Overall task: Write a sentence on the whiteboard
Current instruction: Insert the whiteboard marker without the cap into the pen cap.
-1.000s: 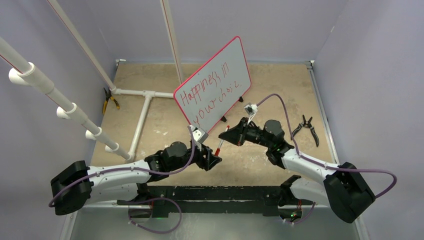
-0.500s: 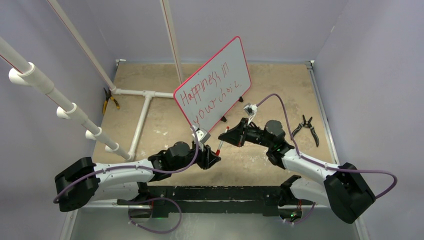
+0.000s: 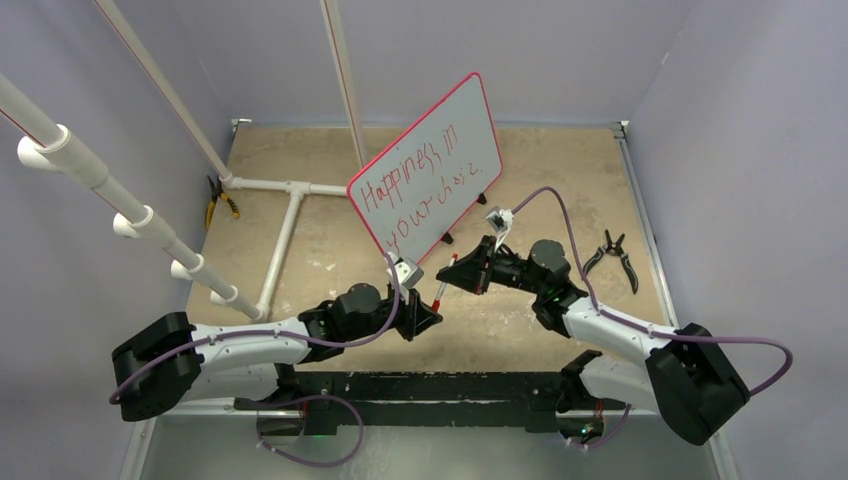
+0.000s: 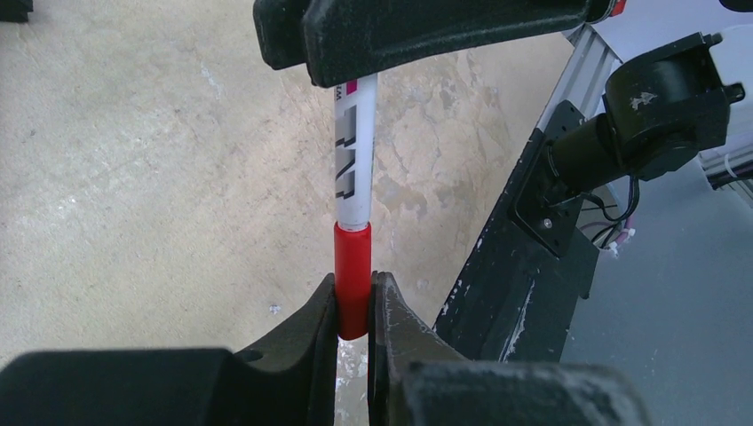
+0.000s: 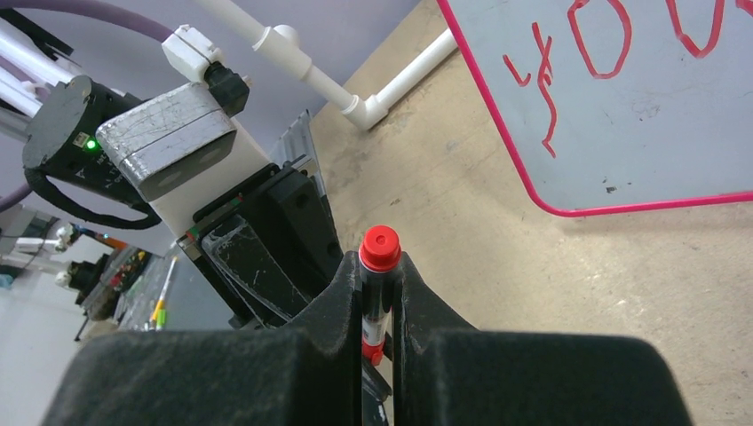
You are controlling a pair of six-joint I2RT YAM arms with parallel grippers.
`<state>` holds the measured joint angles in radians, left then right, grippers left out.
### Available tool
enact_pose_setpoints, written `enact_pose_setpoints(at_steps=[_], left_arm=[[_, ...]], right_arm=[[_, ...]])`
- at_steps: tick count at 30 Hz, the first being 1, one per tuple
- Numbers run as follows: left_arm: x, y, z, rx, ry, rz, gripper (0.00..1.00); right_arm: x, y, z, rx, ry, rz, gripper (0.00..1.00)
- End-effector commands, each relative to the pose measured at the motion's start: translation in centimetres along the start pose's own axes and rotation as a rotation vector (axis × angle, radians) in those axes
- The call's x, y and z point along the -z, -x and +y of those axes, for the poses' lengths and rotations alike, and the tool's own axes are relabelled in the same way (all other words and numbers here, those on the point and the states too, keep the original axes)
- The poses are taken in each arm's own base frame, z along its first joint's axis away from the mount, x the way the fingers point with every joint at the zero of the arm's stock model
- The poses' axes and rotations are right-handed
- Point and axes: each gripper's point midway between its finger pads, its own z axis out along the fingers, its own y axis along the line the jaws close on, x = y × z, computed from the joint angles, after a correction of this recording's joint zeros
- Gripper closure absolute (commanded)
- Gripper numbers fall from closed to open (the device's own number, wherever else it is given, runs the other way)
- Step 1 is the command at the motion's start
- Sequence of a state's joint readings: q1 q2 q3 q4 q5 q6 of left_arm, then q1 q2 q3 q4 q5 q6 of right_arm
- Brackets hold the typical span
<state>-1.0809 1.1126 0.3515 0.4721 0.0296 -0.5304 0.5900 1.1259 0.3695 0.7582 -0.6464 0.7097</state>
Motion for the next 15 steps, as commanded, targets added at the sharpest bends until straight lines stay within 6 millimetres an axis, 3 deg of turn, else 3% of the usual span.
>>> enact_pose_setpoints(at_steps=[1, 15], left_arm=[[-0.1, 3.1, -1.7, -0.011, -0.066, -0.103, 1.0], [1.2, 6.3, -4.0, -0.064, -0.244, -0.188, 1.0]], right_arm=[[0.2, -1.3, 0.2, 0.081, 0.043, 0.05, 1.0], [1.4, -7.4, -0.2, 0.044, 0.117, 0.296, 1.0]])
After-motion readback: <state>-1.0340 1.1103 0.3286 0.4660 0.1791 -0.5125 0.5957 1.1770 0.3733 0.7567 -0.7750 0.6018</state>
